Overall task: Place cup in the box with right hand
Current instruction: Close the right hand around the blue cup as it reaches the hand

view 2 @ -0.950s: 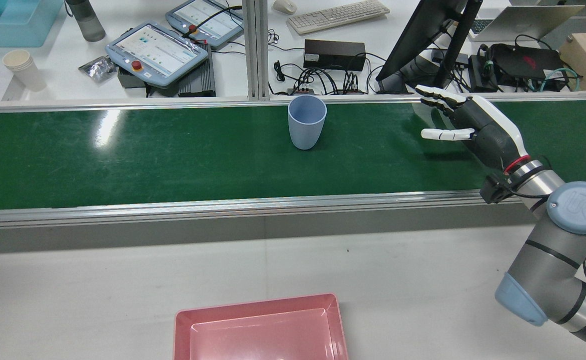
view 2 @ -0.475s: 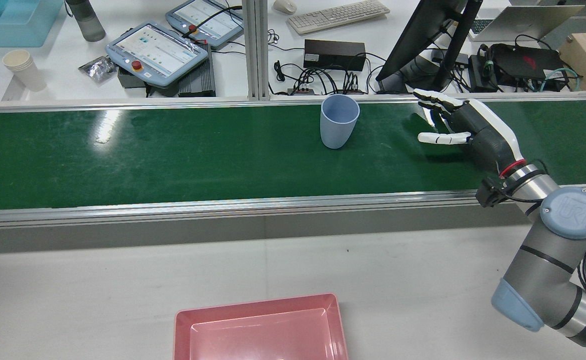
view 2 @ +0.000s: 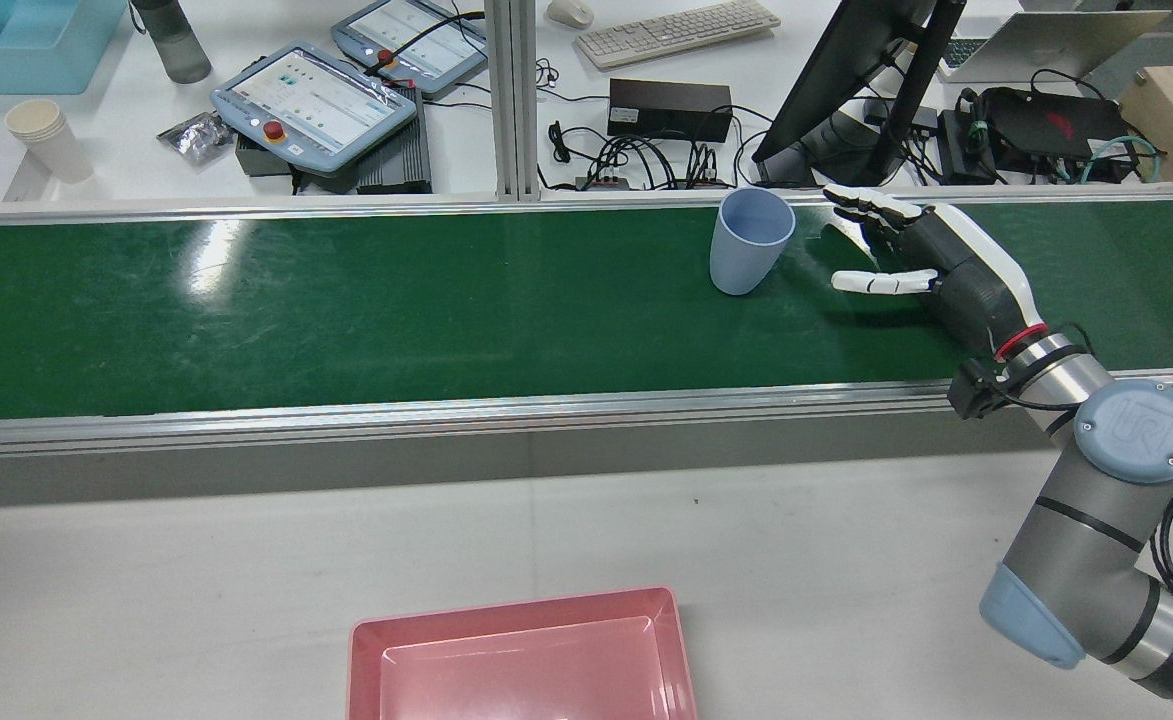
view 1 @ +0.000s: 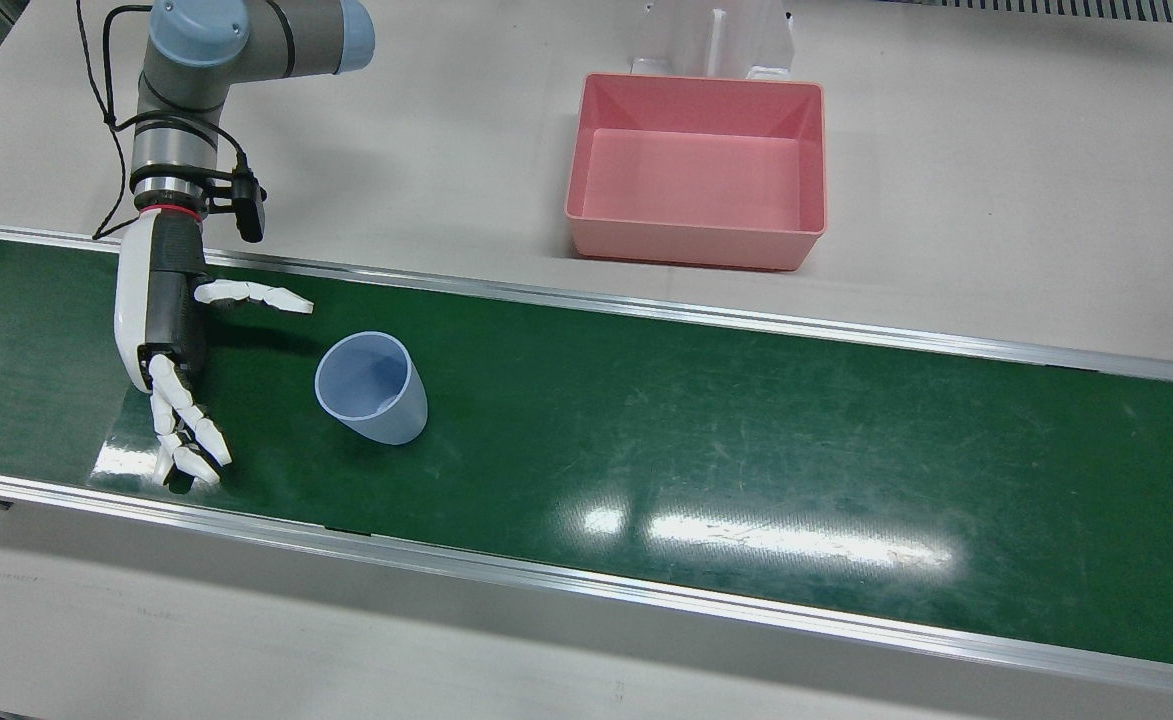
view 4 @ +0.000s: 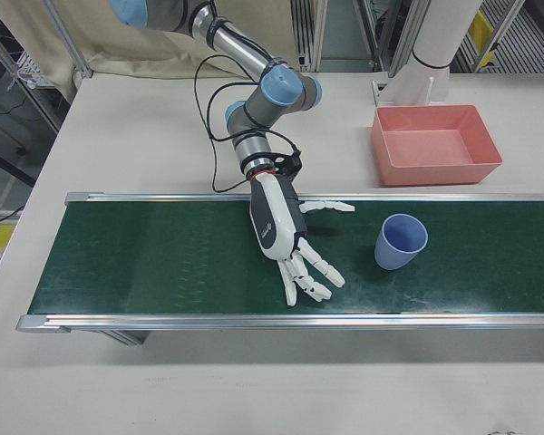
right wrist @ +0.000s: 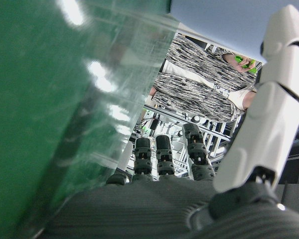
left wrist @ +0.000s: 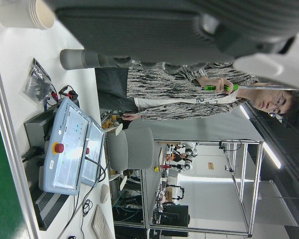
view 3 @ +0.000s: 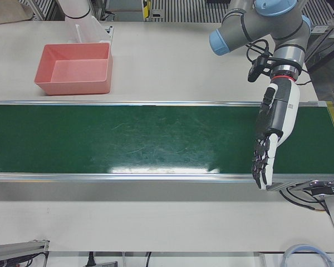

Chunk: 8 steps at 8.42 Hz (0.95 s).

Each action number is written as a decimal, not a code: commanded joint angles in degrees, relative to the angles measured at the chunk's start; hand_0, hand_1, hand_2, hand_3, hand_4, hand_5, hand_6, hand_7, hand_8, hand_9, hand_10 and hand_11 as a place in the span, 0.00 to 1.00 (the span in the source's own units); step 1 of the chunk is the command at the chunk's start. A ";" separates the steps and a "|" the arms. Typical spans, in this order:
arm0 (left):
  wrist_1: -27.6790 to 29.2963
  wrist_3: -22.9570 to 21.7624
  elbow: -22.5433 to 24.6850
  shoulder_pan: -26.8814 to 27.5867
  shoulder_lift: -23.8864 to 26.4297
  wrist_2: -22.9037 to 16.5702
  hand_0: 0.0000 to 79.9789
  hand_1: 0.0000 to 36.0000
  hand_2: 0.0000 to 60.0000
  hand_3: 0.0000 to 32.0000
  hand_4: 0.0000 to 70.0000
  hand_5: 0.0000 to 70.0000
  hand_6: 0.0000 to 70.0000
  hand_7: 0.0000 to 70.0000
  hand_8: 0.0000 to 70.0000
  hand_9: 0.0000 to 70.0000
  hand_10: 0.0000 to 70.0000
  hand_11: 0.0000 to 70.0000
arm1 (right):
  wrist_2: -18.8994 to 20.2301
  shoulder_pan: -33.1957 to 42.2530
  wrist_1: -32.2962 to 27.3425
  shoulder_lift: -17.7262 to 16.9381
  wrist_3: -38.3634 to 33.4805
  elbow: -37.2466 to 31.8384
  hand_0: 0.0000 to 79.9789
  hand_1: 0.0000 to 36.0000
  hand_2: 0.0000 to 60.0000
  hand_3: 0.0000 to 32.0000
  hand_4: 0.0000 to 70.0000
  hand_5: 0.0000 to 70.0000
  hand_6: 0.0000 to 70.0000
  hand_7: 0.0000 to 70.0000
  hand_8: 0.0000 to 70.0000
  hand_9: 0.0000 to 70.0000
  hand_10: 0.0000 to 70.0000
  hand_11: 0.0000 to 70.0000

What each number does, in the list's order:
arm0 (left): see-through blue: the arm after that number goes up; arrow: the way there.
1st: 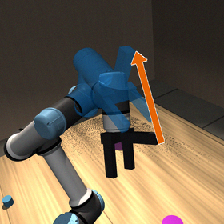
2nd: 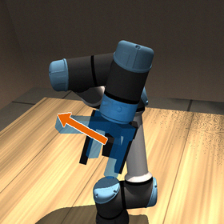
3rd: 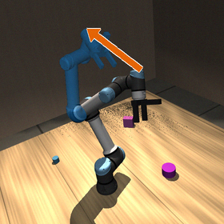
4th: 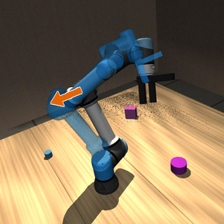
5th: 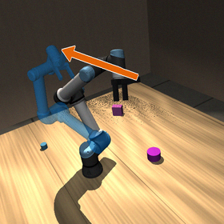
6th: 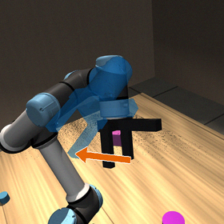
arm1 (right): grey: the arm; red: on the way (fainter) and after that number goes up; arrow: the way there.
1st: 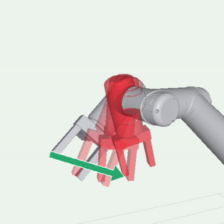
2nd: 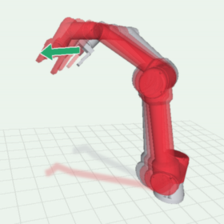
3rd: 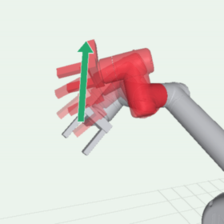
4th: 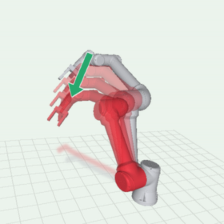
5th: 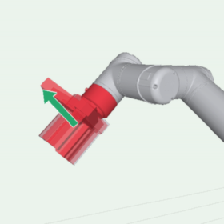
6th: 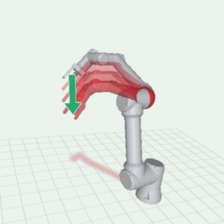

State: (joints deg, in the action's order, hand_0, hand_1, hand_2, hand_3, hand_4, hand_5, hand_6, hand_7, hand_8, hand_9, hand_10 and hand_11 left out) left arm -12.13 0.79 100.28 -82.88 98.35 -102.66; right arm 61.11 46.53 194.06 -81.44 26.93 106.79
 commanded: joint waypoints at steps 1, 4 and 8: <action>0.00 0.00 0.00 0.00 0.00 0.00 0.00 0.00 0.00 0.00 0.00 0.00 0.00 0.00 0.00 0.00 0.00 0.00 | -1.51 -0.12 0.00 0.23 0.14 -0.09 0.58 0.42 0.24 0.00 0.00 0.08 0.09 0.39 0.17 0.24 0.00 0.01; 0.00 0.00 0.00 0.00 0.00 0.00 0.00 0.00 0.00 0.00 0.00 0.00 0.00 0.00 0.00 0.00 0.00 0.00 | -2.13 -0.12 0.26 0.32 0.14 -0.09 0.58 0.41 0.25 0.00 0.00 0.08 0.10 0.42 0.17 0.26 0.00 0.01; 0.00 0.00 0.00 0.00 0.00 0.00 0.00 0.00 0.00 0.00 0.00 0.00 0.00 0.00 0.00 0.00 0.00 0.00 | -6.52 0.32 2.97 -0.03 0.14 0.61 0.58 0.43 0.31 0.00 0.12 0.08 0.20 0.83 0.27 0.46 0.04 0.07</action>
State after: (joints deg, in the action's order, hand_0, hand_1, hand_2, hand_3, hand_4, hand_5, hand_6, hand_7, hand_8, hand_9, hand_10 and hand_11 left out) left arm -12.13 0.79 100.28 -82.88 98.35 -102.66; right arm 57.25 46.52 194.83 -81.24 27.10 106.75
